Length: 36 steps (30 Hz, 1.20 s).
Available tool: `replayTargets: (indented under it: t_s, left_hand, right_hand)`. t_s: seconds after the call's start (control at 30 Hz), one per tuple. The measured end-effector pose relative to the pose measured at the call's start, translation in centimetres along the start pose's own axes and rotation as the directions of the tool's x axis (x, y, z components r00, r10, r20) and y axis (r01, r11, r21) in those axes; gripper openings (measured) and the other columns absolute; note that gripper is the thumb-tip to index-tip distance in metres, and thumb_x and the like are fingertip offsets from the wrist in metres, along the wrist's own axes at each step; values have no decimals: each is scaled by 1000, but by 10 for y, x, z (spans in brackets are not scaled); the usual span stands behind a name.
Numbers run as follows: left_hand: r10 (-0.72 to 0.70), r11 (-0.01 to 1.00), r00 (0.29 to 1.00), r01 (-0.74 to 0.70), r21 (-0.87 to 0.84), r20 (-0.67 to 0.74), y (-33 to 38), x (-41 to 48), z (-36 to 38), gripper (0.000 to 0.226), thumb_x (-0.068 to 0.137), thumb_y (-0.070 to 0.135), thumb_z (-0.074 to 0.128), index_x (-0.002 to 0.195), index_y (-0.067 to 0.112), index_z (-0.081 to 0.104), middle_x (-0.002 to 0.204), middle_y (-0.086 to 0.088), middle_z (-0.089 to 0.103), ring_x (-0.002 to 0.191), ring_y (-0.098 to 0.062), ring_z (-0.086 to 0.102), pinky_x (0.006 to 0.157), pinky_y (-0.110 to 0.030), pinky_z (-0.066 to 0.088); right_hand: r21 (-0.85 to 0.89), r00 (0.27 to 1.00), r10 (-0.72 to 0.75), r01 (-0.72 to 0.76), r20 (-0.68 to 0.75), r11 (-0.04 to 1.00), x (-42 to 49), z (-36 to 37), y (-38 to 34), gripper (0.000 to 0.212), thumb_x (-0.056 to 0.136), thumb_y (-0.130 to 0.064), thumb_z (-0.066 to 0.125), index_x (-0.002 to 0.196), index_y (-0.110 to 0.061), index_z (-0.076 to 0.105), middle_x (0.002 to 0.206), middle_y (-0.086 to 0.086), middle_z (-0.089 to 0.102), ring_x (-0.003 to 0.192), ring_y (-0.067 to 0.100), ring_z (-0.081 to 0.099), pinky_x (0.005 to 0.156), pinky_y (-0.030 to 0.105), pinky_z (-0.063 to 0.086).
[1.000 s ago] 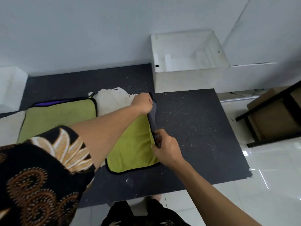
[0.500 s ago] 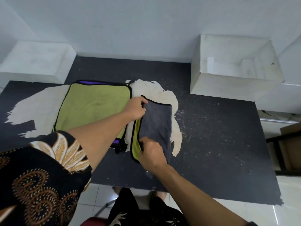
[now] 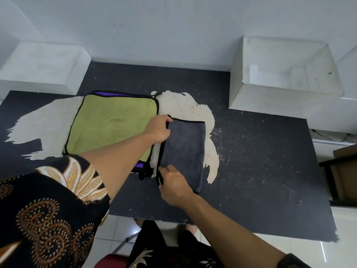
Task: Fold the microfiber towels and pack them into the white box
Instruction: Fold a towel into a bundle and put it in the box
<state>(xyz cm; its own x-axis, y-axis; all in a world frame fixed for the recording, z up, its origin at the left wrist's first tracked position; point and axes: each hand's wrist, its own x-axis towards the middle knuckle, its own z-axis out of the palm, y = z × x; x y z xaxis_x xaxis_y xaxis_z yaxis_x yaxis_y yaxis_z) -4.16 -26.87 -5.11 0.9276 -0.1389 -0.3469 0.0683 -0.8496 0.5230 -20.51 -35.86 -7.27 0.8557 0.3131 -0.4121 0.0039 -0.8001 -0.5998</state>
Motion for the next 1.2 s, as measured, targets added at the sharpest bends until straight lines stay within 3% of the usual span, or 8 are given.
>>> replayTargets:
  t_s: [0.1, 0.17, 0.3, 0.4, 0.67, 0.83, 1.07, 1.2]
  left_hand:
    - [-7, 999, 998, 5, 32, 70, 3, -4, -2, 53, 85, 11, 72, 136, 13, 54, 136, -12, 52, 125, -26, 52, 101, -30, 41]
    - [-5, 997, 1000, 3, 75, 29, 7, -13, -4, 55, 86, 16, 71, 137, 16, 50, 137, -10, 45, 119, -27, 55, 97, -34, 44]
    - [-7, 973, 961, 70, 220, -275, 17, -56, 3, 34, 91, 26, 62, 121, 14, 51, 121, -7, 51, 96, -30, 61, 73, -37, 45]
    - [-66, 950, 966, 137, 281, -250, 15, -86, 26, 34, 93, 39, 59, 113, 13, 51, 110, -7, 58, 94, -32, 62, 69, -36, 42]
    - [12, 876, 984, 75, 477, -178, -21, -125, 50, 39, 86, 20, 70, 116, 14, 46, 110, -7, 53, 85, -25, 62, 57, -33, 41]
    - [358, 705, 932, -312, 637, 60, -46, -131, 65, 57, 81, 23, 72, 135, 15, 53, 131, -12, 50, 110, -31, 51, 87, -42, 52]
    - [455, 667, 890, -364, 650, 31, -42, -130, 48, 43, 91, 36, 58, 126, 11, 57, 122, -12, 59, 108, -29, 55, 93, -39, 47]
    - [369, 665, 918, -370, 649, 146, -33, -111, 46, 77, 97, 58, 38, 157, 17, 12, 164, -16, 0, 151, -33, 6, 120, -46, 19]
  right_hand:
    - [-34, 998, -44, 45, 41, 998, -2, -5, -2, 40, 91, -6, 55, 131, -6, 54, 123, 11, 45, 101, 35, 57, 86, 39, 50]
    - [-37, 990, -60, 55, -126, 998, -4, -12, 1, 31, 90, -6, 53, 119, -9, 64, 112, 10, 52, 97, 31, 58, 78, 36, 52]
    - [18, 814, 320, -357, -484, 934, -12, -43, 29, 35, 89, -27, 63, 118, -12, 52, 120, 11, 46, 109, 31, 48, 83, 41, 49]
    - [44, 780, 473, -501, -410, 864, -17, -53, 49, 47, 87, -32, 70, 117, -13, 38, 122, 12, 41, 108, 34, 53, 81, 39, 47]
    - [29, 813, 404, -433, -418, 901, -31, -56, 65, 42, 91, -33, 66, 119, -16, 41, 121, 8, 46, 101, 32, 59, 77, 42, 52]
    - [-433, 958, -79, -51, -277, 900, -33, -39, 70, 55, 90, -38, 61, 139, -22, 43, 143, 12, 37, 125, 33, 40, 98, 47, 43]
    - [-440, 952, -68, -74, -298, 895, -24, -48, 70, 47, 93, -47, 53, 134, -24, 51, 146, 4, 39, 131, 29, 37, 104, 46, 35]
    - [-431, 978, -47, -46, -203, 901, 5, -64, 66, 68, 98, -50, 44, 156, -29, 13, 165, 6, -7, 151, 29, -2, 117, 56, 15]
